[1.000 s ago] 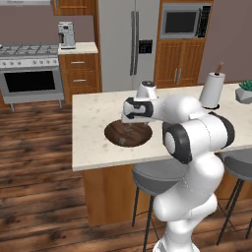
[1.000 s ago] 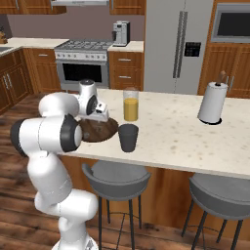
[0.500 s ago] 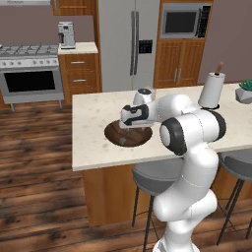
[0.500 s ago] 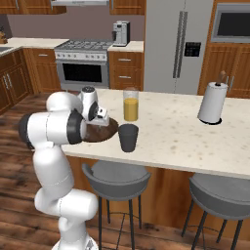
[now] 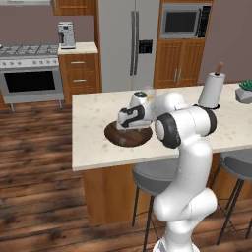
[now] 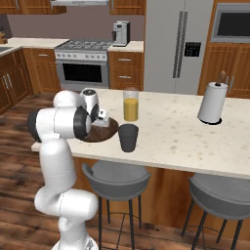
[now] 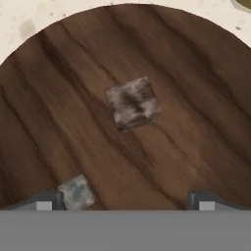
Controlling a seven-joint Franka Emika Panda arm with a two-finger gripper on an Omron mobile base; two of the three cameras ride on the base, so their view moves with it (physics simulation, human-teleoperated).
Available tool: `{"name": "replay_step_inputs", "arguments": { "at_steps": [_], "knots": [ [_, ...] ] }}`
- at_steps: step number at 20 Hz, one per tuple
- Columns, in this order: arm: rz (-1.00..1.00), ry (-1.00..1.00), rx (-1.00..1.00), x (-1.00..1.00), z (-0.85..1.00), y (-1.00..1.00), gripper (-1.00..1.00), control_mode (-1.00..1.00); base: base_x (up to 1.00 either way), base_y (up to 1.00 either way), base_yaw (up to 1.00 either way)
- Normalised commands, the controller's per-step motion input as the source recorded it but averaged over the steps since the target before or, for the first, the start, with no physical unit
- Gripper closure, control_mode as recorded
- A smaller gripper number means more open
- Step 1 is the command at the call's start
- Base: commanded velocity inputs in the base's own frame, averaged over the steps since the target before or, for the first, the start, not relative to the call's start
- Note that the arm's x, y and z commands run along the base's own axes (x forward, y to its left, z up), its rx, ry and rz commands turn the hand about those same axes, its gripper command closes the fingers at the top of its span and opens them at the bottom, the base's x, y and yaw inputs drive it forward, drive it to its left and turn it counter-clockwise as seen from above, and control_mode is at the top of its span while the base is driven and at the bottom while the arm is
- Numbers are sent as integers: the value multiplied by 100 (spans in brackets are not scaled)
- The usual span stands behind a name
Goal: There are two ice cubes in the ice bowl. Place both ice cubes in the glass cup.
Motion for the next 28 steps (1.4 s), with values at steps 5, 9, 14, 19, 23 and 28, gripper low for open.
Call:
{"name": "replay_step_inputs", "arguments": {
  "at_steps": [5, 9, 14, 19, 23, 28],
  "knots": [
    [0, 0, 0, 39, -19, 0, -100, -100, 0, 0, 0],
    [0, 0, 0, 38, -18, 0, -100, -100, 0, 0, 0],
    [0, 0, 0, 30, -19, 0, -100, -100, 0, 0, 0],
    [0, 2, 0, 20, -23, 0, -100, -100, 0, 0, 0],
    [0, 2, 0, 15, -26, 0, -100, -100, 0, 0, 0],
    [0, 1, 0, 16, -25, 0, -100, -100, 0, 0, 0]
  ]
}}
